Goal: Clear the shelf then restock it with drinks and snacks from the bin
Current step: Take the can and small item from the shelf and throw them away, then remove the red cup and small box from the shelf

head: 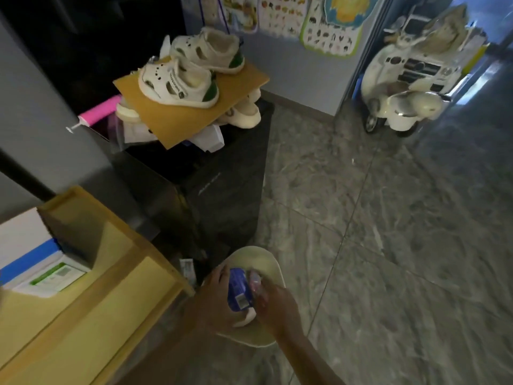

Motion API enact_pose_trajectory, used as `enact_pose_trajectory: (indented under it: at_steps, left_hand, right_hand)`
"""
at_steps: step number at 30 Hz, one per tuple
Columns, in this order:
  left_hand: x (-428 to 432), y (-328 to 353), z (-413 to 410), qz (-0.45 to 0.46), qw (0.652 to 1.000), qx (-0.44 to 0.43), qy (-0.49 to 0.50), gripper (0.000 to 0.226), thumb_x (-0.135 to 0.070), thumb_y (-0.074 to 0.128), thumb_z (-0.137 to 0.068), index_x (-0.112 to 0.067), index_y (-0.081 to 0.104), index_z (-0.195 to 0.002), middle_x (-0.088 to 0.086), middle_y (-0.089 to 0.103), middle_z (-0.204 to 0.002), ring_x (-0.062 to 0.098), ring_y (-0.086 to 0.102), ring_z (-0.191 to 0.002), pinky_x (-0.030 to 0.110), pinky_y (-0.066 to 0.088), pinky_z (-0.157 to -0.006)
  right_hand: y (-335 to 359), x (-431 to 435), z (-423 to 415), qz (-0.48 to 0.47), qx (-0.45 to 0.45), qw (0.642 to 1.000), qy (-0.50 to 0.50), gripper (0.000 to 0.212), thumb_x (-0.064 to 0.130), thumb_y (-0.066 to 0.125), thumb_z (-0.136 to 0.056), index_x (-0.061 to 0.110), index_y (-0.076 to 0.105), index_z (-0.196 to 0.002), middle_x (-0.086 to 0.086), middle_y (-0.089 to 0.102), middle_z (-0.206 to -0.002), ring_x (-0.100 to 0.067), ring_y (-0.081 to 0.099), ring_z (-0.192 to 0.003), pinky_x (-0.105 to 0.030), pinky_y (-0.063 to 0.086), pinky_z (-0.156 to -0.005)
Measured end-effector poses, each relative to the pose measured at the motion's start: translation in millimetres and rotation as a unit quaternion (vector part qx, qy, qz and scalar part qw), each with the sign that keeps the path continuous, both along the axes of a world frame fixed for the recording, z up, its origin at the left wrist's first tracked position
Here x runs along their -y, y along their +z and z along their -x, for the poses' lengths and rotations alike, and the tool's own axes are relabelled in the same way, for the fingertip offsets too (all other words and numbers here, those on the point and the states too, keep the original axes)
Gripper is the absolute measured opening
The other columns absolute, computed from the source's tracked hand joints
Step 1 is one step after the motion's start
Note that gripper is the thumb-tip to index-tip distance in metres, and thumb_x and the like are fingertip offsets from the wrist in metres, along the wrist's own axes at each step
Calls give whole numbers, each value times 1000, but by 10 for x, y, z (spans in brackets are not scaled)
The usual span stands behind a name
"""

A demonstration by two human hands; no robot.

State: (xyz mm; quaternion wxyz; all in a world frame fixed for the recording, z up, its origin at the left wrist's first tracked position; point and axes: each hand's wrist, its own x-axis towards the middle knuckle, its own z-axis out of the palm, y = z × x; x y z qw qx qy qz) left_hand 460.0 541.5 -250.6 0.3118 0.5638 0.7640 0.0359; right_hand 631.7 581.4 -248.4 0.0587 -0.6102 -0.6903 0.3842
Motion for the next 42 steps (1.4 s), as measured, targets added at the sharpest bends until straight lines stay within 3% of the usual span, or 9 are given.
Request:
enact_pose_trajectory:
  at_steps: [5,9,12,18,23,26,31,34,42]
  left_hand:
    - [54,-399,14,-25,999,-1,-25,141,-101,54,-60,-22,5,-167,-4,13,-174,22,19,-159,41,27,-127]
    - [85,-285,7,-54,998,20,-18,128,-90,63,-66,-24,17,-166,-4,26,-170,18,28,-156,35,28,-124]
    - [125,26,57,-57,998,38,-11,110,-84,52,-79,-28,14,-166,-7,20,-172,18,27,-156,35,31,-122]
    - [132,1159,224,-101,995,19,5,99,-89,24,-88,-29,17,-166,-5,18,-173,17,16,-160,39,21,-126]
    - [105,2521,394,-133,990,-37,-2,110,-96,7,-81,-28,10,-168,-2,8,-176,19,3,-163,47,15,-131]
    - [138,3328,503,-165,984,-74,-12,101,-88,19,-89,-25,10,-168,-1,8,-176,19,1,-163,45,13,-131]
    - [462,4589,644,-192,975,-113,13,95,-82,33,-92,-25,15,-166,2,17,-174,24,14,-161,47,15,-129]
    - [752,5099,722,-198,971,-126,42,94,-83,24,-89,-26,21,-164,3,23,-172,27,21,-159,52,22,-129]
    - [1456,5616,1081,-240,952,-145,125,83,-76,36,-94,-25,31,-160,3,33,-166,25,34,-152,50,31,-125]
  right_hand:
    - [-281,54,-20,13,36,999,8,35,55,39,-110,37,64,-94,14,68,-85,1,66,-77,-26,58,-81]
    - [-60,46,50,1,60,996,67,16,43,53,-107,39,64,-118,17,68,-108,0,61,-93,-30,54,-93]
    - [259,8,59,9,82,992,96,47,46,51,-102,40,49,-149,10,66,-134,-11,64,-109,-30,50,-89]
    - [1417,-104,-6,-43,123,988,77,86,82,51,-87,33,39,-156,3,55,-154,-22,62,-127,-39,54,-100]
    - [2859,-213,-70,-109,122,979,123,97,79,55,-91,26,22,-166,2,24,-174,-22,26,-158,-41,32,-122]
    - [3757,-212,-92,-149,108,973,135,101,79,51,-94,22,15,-169,-2,17,-176,-23,18,-161,-41,25,-126]
    - [4865,-72,-74,-207,70,968,128,102,83,43,-93,20,16,-168,-2,17,-176,-22,18,-161,-40,24,-126]
    - [5272,42,-5,-209,43,968,134,104,85,41,-90,21,17,-167,-3,21,-175,-25,23,-159,-44,27,-126]
    - [5770,173,480,-239,0,941,240,93,79,53,-88,29,24,-161,0,39,-164,-28,46,-146,-50,51,-109]
